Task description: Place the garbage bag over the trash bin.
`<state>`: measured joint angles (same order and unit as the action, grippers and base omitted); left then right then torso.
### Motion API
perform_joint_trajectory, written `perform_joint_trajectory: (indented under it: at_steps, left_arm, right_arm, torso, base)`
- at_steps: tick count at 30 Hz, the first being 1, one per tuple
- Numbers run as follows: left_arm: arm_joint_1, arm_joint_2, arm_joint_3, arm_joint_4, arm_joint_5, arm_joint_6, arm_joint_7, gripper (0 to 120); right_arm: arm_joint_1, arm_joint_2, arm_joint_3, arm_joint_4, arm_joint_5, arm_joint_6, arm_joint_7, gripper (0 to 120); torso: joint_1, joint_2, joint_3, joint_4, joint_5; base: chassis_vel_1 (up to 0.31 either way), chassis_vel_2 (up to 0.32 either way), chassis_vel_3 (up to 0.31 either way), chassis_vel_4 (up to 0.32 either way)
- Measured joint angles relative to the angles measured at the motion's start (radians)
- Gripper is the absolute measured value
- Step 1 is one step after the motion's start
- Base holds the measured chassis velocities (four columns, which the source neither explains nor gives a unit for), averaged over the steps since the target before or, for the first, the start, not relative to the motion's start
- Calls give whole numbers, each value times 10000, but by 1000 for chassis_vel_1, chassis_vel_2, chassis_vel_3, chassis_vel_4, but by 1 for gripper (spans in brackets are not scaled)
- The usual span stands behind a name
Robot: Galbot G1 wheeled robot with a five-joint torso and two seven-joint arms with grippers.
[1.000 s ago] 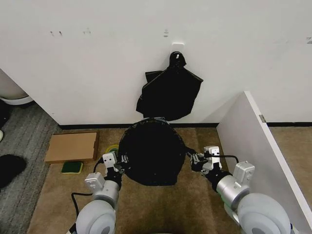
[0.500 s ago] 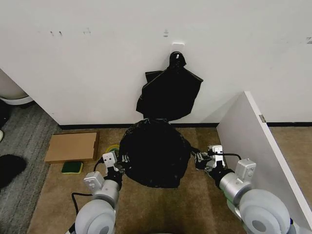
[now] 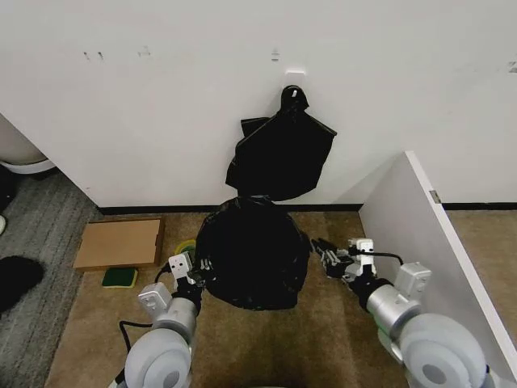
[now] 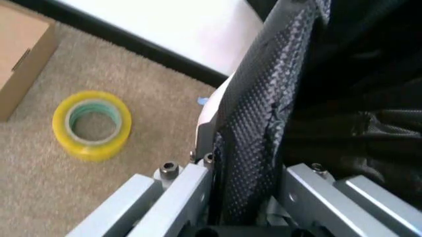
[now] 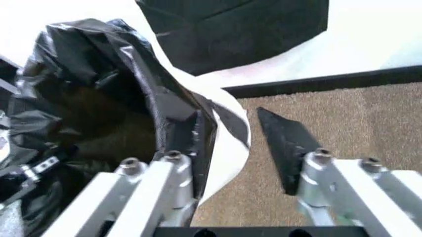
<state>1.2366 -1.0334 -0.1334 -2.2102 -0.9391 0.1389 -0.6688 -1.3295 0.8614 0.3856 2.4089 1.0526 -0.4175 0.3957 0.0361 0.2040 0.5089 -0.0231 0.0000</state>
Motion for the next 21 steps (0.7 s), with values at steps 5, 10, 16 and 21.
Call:
perform_joint_trajectory:
  at_steps: [5,10,16,21]
  left_arm:
    - [-209,-82,-134,264,-1023,62,-396,0]
    - [-513,-188,-307,361,-2305,117,-855,0]
    - [-664,-220,-320,377,-2780,146,-1005,0]
    - [-585,-212,-327,238,-2845,162,-1023,0]
  right_arm:
    - [-1332,222,1339,442,999,-14,-516,54]
    - [-3021,451,2108,443,2855,-566,-1240,71]
    - [-3354,837,1547,243,3035,-740,-1352,91]
    - [-2595,1120,788,65,2981,-734,-1083,100]
  torso:
    - [0,0,0,1,0]
    - [0,0,-1,-1,-1]
    - [-1,0,-2,0,1]
    - [0,0,-2,3,0]
  base:
    - [0,0,0,0]
    - [0,0,0,0]
    - [0,0,0,0]
    - [0,0,0,0]
